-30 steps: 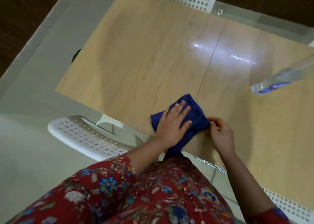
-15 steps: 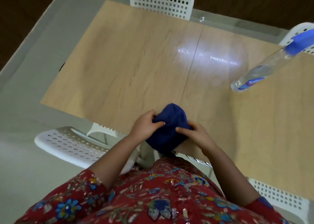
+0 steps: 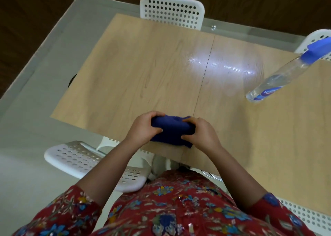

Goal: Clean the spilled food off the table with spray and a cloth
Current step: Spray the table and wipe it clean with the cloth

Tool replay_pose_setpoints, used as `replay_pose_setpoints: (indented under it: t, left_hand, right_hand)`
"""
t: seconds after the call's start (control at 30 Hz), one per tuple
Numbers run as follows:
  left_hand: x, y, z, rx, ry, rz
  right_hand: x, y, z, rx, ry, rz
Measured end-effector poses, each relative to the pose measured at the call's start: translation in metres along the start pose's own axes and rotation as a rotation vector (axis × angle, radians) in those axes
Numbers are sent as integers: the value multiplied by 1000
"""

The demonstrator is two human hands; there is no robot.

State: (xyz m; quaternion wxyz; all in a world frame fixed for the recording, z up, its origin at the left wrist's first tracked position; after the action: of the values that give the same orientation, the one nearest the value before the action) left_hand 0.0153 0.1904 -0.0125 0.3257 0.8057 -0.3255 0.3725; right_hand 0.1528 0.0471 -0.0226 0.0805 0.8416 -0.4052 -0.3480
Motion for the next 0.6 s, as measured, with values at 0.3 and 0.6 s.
replay_pose_setpoints:
  t: [0.3,0.6]
  left_hand:
    - [5,-75,-22,115,13,47]
    - [8,-181,-37,329,-305,149]
  right_hand:
    - [2,-36,-49,-41,-606,-30]
    - [-33,-110,-102,374,249,-49]
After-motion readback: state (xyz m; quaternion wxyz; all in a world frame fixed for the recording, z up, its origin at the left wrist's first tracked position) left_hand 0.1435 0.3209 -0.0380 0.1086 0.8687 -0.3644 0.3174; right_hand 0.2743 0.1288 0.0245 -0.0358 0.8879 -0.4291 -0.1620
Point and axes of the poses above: each hand's wrist, its own y-axis away from the middle knuckle, its own z-axis out of the palm, x = y × z, the point moved 5 cm from there along -y, towards the middle knuckle, and after that the axes turned 7 degrees about z, right-handed, at the moved point
